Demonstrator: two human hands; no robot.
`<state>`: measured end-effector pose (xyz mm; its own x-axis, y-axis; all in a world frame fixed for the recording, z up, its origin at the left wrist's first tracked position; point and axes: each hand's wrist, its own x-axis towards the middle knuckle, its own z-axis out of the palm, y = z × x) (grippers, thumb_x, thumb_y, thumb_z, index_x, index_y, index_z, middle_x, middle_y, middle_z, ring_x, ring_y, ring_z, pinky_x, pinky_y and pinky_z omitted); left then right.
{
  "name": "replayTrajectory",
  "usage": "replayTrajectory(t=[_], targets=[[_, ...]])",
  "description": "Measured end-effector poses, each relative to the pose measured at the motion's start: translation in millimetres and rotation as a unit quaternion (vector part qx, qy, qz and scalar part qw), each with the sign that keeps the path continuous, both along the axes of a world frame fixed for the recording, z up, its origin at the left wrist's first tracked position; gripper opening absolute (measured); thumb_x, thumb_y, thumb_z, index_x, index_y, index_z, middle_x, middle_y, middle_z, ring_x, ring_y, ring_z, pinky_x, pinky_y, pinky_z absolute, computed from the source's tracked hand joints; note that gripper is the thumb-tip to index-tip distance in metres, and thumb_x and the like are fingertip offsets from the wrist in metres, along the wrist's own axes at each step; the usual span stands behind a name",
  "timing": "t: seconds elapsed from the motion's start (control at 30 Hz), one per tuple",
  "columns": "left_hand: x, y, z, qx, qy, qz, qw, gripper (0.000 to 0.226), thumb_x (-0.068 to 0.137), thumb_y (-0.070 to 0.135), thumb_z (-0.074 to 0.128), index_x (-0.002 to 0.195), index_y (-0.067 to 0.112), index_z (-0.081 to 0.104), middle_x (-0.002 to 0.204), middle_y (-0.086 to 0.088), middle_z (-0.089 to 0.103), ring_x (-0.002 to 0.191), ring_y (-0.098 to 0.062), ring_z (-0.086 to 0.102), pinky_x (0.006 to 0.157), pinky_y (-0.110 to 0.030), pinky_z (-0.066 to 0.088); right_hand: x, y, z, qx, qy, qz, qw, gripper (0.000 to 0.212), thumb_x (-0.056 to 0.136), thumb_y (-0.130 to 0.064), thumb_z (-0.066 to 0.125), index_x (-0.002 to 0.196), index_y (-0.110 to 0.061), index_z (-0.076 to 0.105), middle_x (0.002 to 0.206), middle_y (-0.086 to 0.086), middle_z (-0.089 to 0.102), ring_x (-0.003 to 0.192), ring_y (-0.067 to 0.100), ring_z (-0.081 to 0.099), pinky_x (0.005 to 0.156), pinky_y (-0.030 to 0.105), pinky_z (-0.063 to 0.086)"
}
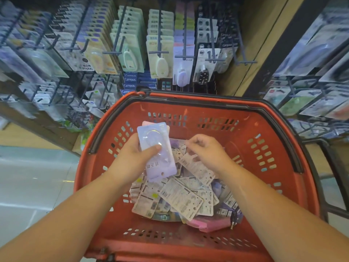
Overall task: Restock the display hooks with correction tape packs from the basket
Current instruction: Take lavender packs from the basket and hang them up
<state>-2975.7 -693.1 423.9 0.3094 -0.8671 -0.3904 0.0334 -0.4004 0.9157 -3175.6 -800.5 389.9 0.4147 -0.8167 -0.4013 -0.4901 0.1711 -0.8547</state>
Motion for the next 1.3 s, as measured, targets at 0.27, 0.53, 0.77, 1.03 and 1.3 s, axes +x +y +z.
replayTrajectory(t=[0.27,0.53,0.77,1.03,1.3], targets=[[11,0,-11,0.049,-0.037,0.052,0.997,0.032,0.097,0.02,0.072,0.122,0.038,0.064,0.116,0.008,0.076,0.106,-0.02,0.074,0.083,-0.048,0.062,-36,5,-80,-0.072,0.396,0.241,0.883,0.054,0.087,-0.047,0.072,0.134,-0.023,0.056,0.13,0.004,0.058,0.119,0.027,0.058,0.103,0.038,0.046],[10,-1,-7,0.057,-0.012,0.032,0.998,0.03,0.1,0.011,0.068,0.121,0.032,0.064,0.112,0.002,0.079,0.101,-0.025,0.077,0.089,-0.053,0.062,-28,-24,-19,-0.051,0.207,0.06,0.975,0.024,0.094,-0.008,0.058,0.072,-0.012,0.067,0.067,0.004,0.056,0.062,0.022,0.051,0.051,0.027,0.038],[4,-1,-4,0.022,0.057,0.036,0.997,0.029,0.105,0.009,0.06,0.126,0.028,0.063,0.109,0.0,0.08,0.096,-0.022,0.078,0.077,-0.039,0.06,-20,-15,26,0.057,-0.099,0.011,0.993,0.02,0.103,-0.01,0.053,0.092,-0.007,0.069,0.078,0.005,0.067,0.067,0.018,0.06,0.052,0.025,0.05],[6,-4,-4,0.007,0.069,0.098,0.993,0.019,0.107,0.019,0.058,0.12,0.031,0.064,0.102,0.005,0.08,0.097,-0.022,0.077,0.077,-0.042,0.059,8,13,22,0.043,-0.154,-0.023,0.987,0.017,0.107,-0.01,0.048,0.096,-0.013,0.061,0.087,0.008,0.067,0.07,0.018,0.06,0.048,0.026,0.048],[2,-2,4,-0.02,0.057,-0.012,0.998,0.005,0.093,0.042,0.071,0.097,0.042,0.073,0.093,0.002,0.079,0.08,-0.02,0.077,0.053,-0.036,0.054,27,39,16,0.026,-0.099,0.085,0.991,0.019,0.104,-0.017,0.058,0.089,-0.007,0.064,0.063,-0.003,0.068,0.053,0.012,0.063,0.052,0.024,0.048]])
